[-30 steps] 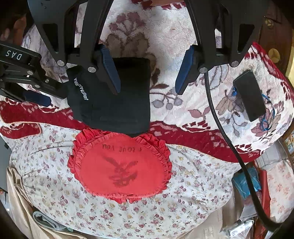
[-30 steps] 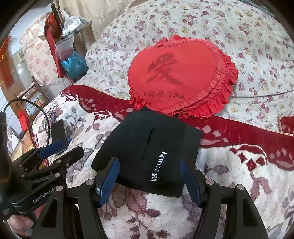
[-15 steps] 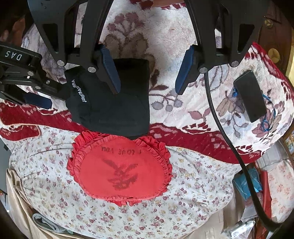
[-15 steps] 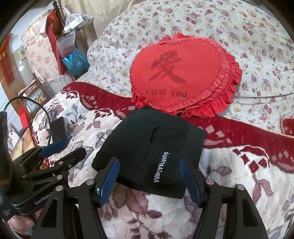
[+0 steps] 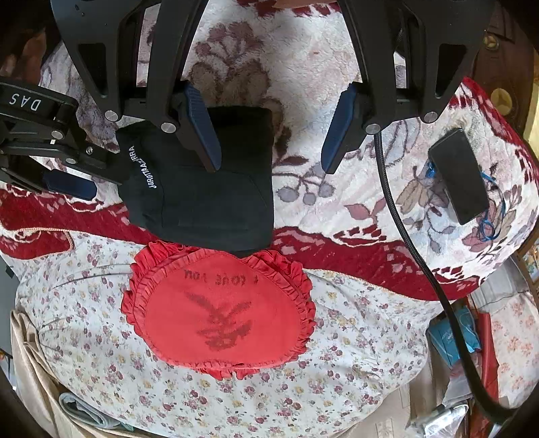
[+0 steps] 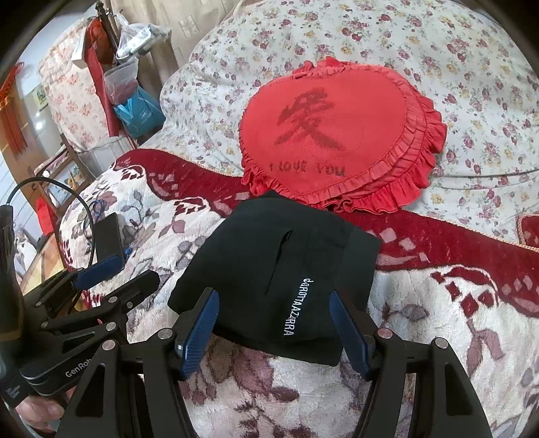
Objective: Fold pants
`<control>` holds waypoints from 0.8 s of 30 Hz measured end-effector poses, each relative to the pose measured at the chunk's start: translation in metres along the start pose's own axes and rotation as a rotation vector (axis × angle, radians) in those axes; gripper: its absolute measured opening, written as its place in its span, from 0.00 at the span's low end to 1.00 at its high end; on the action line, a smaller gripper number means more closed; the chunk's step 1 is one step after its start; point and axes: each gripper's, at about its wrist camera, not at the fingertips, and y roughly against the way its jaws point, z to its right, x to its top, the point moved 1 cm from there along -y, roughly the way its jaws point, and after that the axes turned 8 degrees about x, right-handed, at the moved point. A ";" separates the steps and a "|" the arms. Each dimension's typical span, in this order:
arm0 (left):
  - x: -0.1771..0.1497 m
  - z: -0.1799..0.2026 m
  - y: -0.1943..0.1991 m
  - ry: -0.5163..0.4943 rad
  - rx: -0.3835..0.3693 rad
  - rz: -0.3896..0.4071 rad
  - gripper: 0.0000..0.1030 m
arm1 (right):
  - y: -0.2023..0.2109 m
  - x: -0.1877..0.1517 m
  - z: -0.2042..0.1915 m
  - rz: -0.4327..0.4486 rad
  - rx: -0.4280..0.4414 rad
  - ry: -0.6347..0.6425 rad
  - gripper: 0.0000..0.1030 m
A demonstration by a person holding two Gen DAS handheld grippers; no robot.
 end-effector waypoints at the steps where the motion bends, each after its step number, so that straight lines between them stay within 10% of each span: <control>1: 0.000 0.000 0.000 0.002 0.000 0.001 0.60 | 0.000 0.000 0.001 -0.001 0.002 0.001 0.64; 24: -0.002 0.000 -0.004 0.006 -0.002 -0.007 0.60 | -0.004 -0.001 -0.002 -0.016 0.000 0.003 0.64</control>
